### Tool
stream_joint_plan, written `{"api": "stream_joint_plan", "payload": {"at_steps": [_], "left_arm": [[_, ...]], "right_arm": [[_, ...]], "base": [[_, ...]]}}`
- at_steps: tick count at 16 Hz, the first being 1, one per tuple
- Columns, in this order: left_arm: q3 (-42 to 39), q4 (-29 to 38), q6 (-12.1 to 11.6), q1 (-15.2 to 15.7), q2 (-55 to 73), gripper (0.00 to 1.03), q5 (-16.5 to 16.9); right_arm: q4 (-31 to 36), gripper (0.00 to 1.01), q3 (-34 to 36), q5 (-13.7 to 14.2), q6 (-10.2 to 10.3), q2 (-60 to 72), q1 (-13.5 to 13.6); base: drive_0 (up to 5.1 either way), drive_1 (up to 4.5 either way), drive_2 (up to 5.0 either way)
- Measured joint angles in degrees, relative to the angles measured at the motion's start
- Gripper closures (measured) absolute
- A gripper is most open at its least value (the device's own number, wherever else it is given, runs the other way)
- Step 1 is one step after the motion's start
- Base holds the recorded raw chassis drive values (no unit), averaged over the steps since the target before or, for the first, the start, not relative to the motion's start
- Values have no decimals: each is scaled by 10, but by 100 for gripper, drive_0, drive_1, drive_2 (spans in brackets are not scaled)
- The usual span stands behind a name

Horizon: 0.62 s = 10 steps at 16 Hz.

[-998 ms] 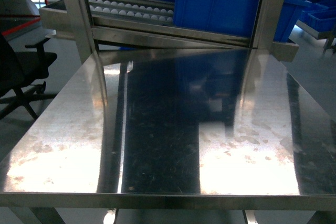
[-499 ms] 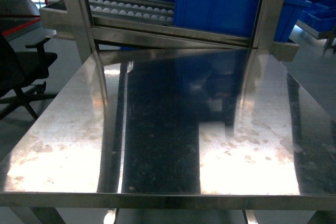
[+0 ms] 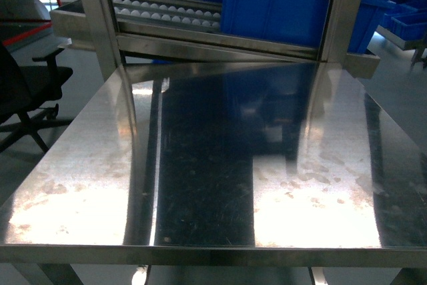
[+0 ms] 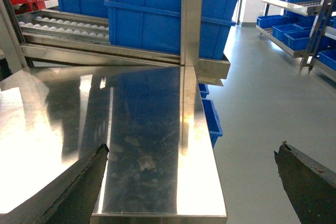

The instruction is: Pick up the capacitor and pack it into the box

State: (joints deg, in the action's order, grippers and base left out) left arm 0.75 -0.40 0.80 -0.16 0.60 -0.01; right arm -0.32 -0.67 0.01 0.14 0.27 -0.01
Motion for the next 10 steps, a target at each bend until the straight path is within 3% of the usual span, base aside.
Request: {"api": "stream_joint_plan", "payload": {"at_steps": [10], "left_arm": [[0, 0, 0, 0, 0, 59, 0]], "right_arm": [[0, 3, 0, 0, 0, 0, 0]], "base": [[0, 0, 0]]}}
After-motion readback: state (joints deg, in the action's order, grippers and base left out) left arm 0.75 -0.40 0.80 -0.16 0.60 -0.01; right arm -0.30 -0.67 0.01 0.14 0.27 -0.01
